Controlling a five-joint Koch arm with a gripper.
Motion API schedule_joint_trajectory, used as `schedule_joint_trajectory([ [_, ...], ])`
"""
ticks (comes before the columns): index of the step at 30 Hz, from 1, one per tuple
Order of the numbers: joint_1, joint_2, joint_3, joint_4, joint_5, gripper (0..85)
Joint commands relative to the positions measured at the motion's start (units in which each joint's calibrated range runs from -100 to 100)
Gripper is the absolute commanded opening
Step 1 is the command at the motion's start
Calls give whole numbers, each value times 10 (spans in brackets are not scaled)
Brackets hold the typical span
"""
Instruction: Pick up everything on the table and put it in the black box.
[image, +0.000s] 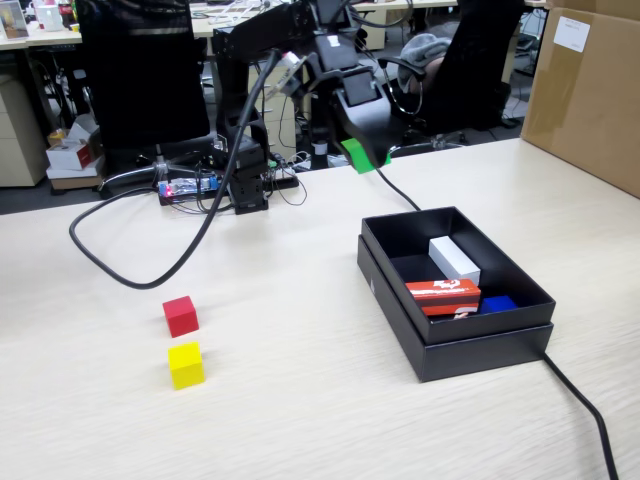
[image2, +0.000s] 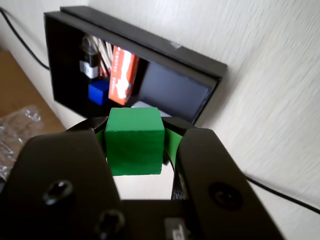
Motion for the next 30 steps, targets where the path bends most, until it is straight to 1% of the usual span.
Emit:
schedule_joint_trajectory([
  [1, 7, 45, 66, 1, 9, 27],
  [5, 19, 128, 114, 1, 22, 27],
  [9, 27, 179, 108, 1, 33, 28],
  [18, 25, 207, 99, 1, 35, 40],
  [19, 25, 207, 93, 1, 35, 89],
  [20, 25, 207, 90, -2, 35, 113],
  [23, 25, 206, 84, -4, 35, 129],
  [26, 25, 204, 80, -6, 35, 184],
  [30, 25, 199, 80, -6, 35, 186],
])
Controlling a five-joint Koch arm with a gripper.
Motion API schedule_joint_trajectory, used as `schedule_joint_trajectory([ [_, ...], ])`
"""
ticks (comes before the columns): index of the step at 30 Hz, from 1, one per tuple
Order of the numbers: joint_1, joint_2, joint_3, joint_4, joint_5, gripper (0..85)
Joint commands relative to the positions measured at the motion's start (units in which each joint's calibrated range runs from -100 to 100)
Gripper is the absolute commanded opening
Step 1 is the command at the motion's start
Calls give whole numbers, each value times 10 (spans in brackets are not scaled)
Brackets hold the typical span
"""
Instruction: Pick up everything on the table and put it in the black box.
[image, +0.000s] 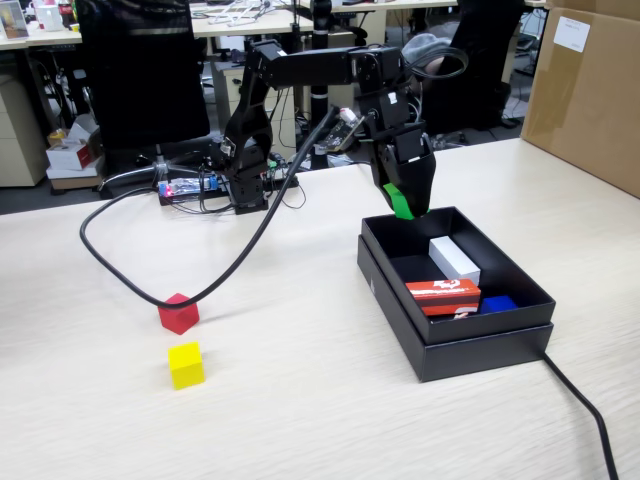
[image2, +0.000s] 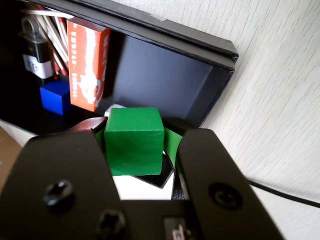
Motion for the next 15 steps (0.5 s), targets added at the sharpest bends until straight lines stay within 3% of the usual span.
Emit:
schedule_joint_trajectory([
  [1, 0, -24, 16, -3, 0, 186],
  [15, 0, -42, -2, -3, -1, 340],
])
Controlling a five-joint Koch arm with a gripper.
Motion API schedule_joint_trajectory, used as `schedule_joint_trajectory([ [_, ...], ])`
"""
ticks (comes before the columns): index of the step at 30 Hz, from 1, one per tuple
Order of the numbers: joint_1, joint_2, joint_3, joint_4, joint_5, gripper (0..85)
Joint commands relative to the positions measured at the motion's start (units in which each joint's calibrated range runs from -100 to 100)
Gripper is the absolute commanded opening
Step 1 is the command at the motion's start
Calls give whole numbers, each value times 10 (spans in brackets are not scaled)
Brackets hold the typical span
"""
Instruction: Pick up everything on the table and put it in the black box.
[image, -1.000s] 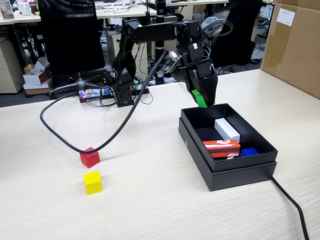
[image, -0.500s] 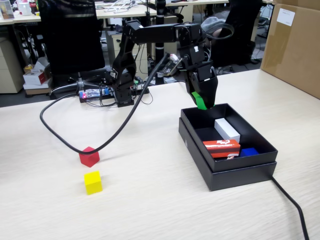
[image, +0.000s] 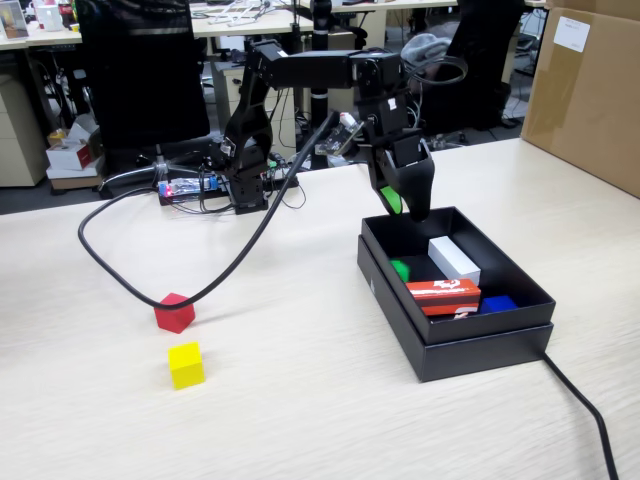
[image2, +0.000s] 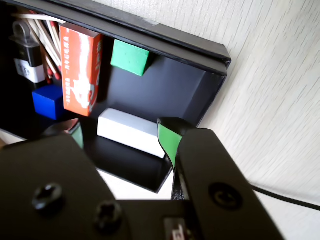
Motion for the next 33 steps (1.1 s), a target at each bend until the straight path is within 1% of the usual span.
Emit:
schedule_joint_trajectory([
  [1, 0, -47, 17, -3, -1, 342],
  [3, -2, -60, 25, -3, -2, 363],
  [8, -20, -134, 79, -3, -7, 363],
  [11, -40, -197, 87, -3, -21, 363],
  [15, -85, -269, 42, -3, -48, 364],
  [18, -130, -309, -29, -3, -69, 430],
  [21, -176, -339, -111, -2, -91, 460],
  [22, -203, -353, -169, -2, -104, 468],
  [26, -253, -348, -283, 4, -126, 484],
  [28, -271, -339, -320, 13, -133, 487],
  [33, -303, -304, -377, 88, -149, 483],
])
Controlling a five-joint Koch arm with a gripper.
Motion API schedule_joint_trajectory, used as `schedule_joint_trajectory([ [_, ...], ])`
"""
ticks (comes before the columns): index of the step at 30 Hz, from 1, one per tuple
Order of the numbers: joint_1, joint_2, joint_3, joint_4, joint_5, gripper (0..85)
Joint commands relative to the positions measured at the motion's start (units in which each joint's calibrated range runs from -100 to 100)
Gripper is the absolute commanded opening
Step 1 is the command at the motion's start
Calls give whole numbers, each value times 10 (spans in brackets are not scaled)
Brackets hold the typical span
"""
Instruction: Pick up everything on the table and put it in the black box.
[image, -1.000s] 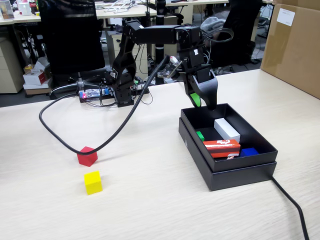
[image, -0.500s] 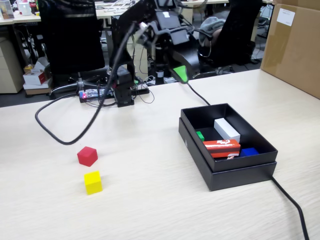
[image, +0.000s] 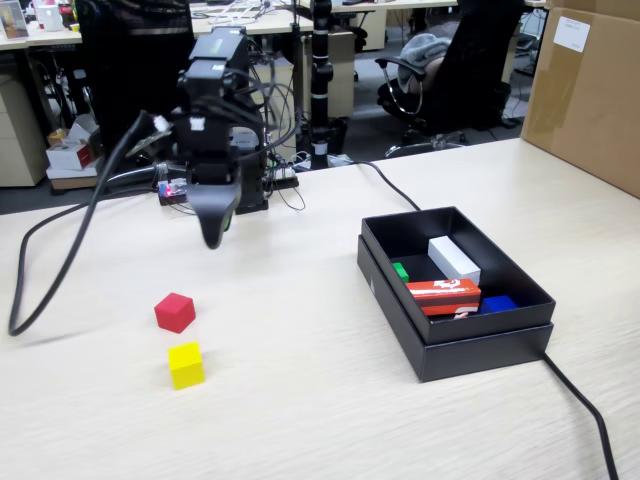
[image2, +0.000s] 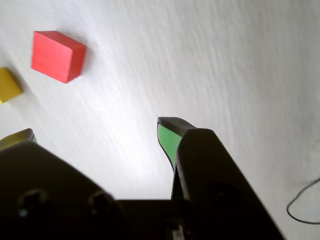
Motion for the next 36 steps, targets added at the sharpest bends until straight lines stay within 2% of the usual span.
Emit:
schedule_joint_trajectory([
  [1, -20, 19, 4, 69, -13, 480],
  [5, -37, 66, 12, 97, -18, 477],
  [13, -50, 157, 63, 100, -8, 477],
  [21, -53, 232, 95, 149, 2, 475],
  [36, -40, 304, 111, 162, 20, 447],
])
